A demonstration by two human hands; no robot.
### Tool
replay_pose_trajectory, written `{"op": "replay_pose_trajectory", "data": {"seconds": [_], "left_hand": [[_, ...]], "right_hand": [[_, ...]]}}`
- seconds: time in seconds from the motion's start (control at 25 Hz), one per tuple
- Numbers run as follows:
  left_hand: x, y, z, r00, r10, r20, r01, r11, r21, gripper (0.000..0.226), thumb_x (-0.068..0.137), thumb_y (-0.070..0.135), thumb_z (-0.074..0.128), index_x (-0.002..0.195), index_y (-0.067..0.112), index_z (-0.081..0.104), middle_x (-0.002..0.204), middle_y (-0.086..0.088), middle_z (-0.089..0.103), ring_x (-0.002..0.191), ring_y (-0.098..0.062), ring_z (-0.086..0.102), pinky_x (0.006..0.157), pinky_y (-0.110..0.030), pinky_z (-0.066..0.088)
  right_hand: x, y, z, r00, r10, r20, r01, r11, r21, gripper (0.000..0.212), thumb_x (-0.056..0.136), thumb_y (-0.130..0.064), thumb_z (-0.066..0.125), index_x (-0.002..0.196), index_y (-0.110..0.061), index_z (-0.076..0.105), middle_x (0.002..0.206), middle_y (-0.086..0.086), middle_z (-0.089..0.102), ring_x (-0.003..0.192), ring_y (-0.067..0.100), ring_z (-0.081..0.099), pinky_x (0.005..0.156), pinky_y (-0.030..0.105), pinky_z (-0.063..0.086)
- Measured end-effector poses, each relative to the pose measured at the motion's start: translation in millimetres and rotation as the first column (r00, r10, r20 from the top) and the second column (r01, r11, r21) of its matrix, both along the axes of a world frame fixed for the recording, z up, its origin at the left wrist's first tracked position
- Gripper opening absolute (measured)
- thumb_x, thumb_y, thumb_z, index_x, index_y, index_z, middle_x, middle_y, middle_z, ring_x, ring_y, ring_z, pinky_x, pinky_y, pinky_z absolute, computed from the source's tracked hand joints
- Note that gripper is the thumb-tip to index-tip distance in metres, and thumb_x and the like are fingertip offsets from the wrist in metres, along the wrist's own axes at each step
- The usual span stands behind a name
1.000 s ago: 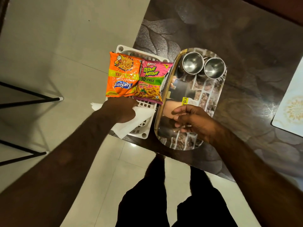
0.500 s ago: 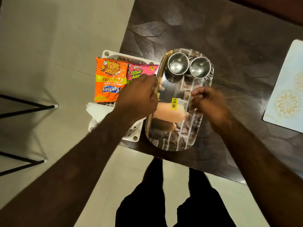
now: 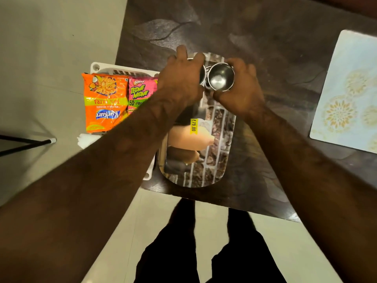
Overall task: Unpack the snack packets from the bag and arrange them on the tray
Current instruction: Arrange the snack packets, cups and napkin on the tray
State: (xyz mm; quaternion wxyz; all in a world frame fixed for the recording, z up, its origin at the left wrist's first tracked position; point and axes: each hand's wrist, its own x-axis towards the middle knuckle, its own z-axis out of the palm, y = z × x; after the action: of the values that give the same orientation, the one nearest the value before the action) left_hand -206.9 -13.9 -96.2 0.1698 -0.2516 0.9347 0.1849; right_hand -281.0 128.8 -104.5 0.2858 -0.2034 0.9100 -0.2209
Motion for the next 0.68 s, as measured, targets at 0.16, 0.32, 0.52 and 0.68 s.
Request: {"op": "replay_pose_trajectory", "data": {"seconds": [0.16,0.32,0.52,0.68], "left_hand": [[6,-11,0,0.988,-0.14,-0.06,0.14,0.99,-0.01,0.053,0.086,0.025,0.074,0.136,0.029,0.058,0.148,-0.015,0.038,0.131,-0.04,0.04,0.105,-0.045,0.044],[9,-16,-1,0.961,-0.247,-0.123,0.26,0.96,0.101,0.05,0.085,0.022,0.079,0.133,0.027,0.065,0.155,-0.011,0.036,0.139,-0.035,0.036,0.11,-0.042,0.038],[11,-13,3,0.974,0.039,-0.224,0.001,0.984,0.177,0.072,0.073,0.018,0.077,0.141,0.012,0.05,0.146,-0.014,0.043,0.132,-0.032,0.047,0.106,-0.038,0.044],[15,-4,0,0.99,0.024,-0.14,-0.015,0.998,0.063,0.082,0.076,0.039,0.082,0.144,0.013,0.044,0.143,-0.013,0.047,0.132,-0.034,0.046,0.105,-0.044,0.038]], "right_hand": [[1,13,6,0.994,-0.1,-0.038,0.1,0.995,-0.004,0.074,0.079,-0.035,0.082,0.143,-0.022,0.05,0.141,0.006,0.05,0.126,0.024,0.058,0.101,0.036,0.052],[1,13,3,0.988,-0.14,-0.062,0.139,0.99,-0.008,0.076,0.08,-0.034,0.084,0.145,-0.016,0.047,0.143,0.008,0.046,0.124,0.023,0.057,0.096,0.029,0.048],[5,11,1,0.982,-0.189,0.01,0.189,0.977,-0.102,0.078,0.078,-0.031,0.085,0.147,-0.02,0.049,0.139,0.007,0.047,0.115,0.011,0.052,0.101,0.022,0.045],[12,14,-2,0.968,-0.248,-0.021,0.245,0.965,-0.092,0.068,0.076,-0.036,0.082,0.135,-0.019,0.054,0.13,0.002,0.06,0.117,0.023,0.064,0.099,0.041,0.055]]}}
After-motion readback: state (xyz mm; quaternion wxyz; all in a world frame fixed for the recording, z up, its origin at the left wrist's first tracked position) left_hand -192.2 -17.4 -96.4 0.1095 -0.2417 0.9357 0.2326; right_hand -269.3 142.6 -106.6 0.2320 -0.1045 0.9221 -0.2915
